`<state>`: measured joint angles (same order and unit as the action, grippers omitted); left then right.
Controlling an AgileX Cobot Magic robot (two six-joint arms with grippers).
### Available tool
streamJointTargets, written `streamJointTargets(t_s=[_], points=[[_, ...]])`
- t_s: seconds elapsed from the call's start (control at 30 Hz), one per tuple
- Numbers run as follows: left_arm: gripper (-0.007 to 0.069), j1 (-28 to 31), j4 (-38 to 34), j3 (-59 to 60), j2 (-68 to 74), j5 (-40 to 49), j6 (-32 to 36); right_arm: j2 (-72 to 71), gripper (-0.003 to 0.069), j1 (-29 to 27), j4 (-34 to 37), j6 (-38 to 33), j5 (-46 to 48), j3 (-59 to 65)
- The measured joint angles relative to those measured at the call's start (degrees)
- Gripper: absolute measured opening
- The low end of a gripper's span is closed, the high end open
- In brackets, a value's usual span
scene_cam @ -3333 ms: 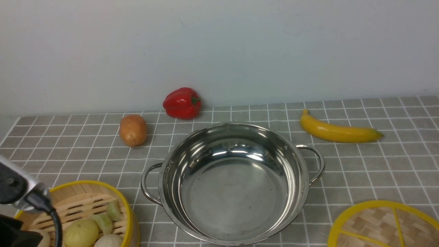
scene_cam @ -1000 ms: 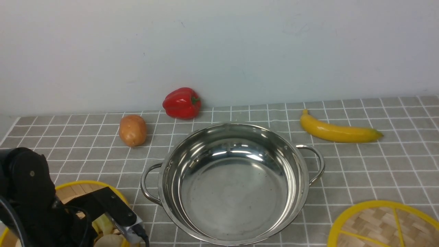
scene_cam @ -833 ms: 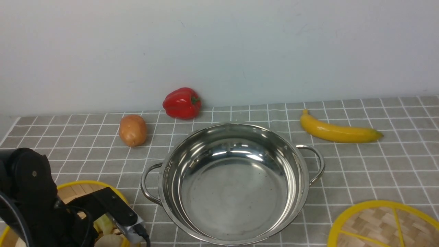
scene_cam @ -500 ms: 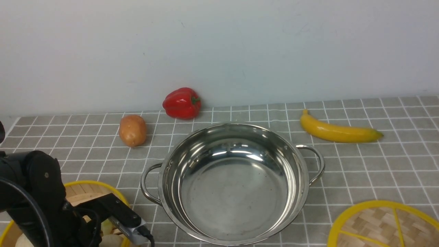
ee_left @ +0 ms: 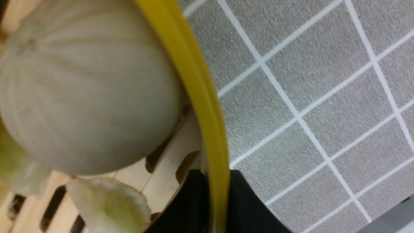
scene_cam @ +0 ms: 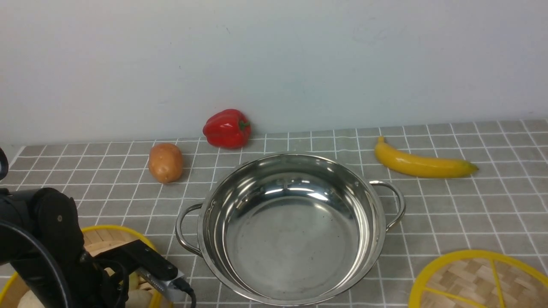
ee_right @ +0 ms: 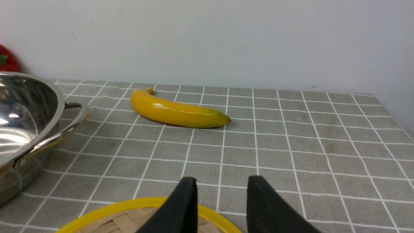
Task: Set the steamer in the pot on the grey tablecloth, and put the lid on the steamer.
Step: 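Grasp the rim of the steamer basket holding the buns with the left gripper, then place the bamboo steamer basket with dumplings into the steel pot with the left gripper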
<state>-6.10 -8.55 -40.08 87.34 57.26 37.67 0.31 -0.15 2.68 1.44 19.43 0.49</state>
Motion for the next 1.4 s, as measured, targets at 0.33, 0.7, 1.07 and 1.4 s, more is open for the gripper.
streamJointTargets(t_s=[0.33,0.7,1.07,1.4], points=[[0.0055,0.0,1.4,0.0,-0.7,0.0,-2.9,0.0,0.0243,0.0,0.0,0.0,0.0,0.0],[0.0041,0.1,4.3,-5.0,-5.2,11.1,-6.8,0.0,0.0243,0.0,0.0,0.0,0.0,0.0],[0.0043,0.1,7.2,-11.2,-7.3,12.7,-9.0,0.0,0.0243,0.0,0.0,0.0,0.0,0.0],[0.0043,0.1,10.7,-11.2,-8.4,13.0,-11.6,0.0,0.0243,0.0,0.0,0.0,0.0,0.0]])
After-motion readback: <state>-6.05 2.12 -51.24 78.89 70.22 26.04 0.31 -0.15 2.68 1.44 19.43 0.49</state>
